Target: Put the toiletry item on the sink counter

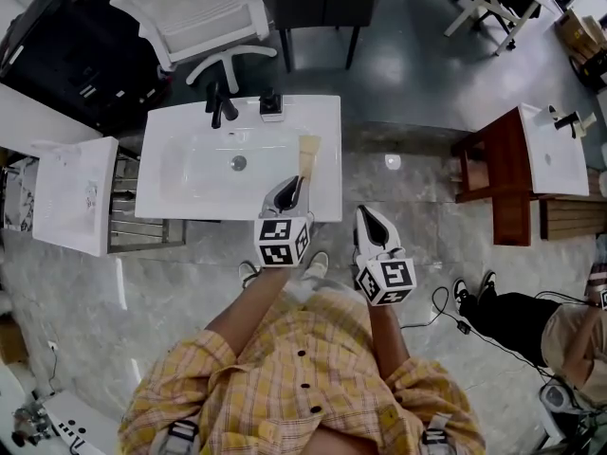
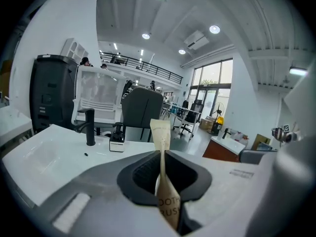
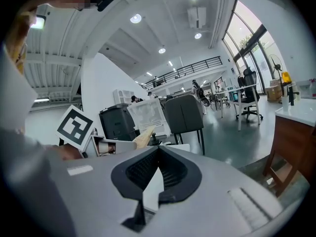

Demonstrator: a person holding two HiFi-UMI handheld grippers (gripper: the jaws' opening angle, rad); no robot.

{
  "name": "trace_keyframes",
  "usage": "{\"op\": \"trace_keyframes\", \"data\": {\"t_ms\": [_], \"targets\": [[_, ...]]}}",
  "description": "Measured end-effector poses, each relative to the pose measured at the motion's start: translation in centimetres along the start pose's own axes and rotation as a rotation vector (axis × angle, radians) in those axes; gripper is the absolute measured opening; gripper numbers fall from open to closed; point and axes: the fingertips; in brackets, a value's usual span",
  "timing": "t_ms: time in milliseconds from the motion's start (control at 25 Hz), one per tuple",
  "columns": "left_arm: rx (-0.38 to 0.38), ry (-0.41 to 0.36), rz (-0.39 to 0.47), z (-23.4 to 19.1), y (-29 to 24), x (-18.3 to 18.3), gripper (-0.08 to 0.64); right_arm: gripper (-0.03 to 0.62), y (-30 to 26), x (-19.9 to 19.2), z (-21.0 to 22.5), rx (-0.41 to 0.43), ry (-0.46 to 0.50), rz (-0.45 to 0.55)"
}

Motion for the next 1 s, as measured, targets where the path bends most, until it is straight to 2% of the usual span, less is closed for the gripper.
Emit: {"op": "trace_keyframes", "data": {"t_ms": [240,720,1000], "targets": [[0.02,0.066,-0.009,-0.2,-3.1,-0.7,0.029,0.002,-0.4,-0.1,1.2,-0.01,-0.01,-0.004],[0.073,0.118,-0.12,-0.9,-8.7,-4.4,0.029,0.002,-0.9,-0.5,3.8,-0.049,-0.024,-0.017],[0.074,0.188,-0.189,-0.8,-11.8,-7.0,0.029,0.002,-1.1,-0.9,4.2,-0.054,-0.028,-0.033]]}}
Point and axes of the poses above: the fingertips, and each gripper's own axes: y backward along the fingers, z to its right, x out of its top, and after that the axes turned 9 degrees about -y, right-handed
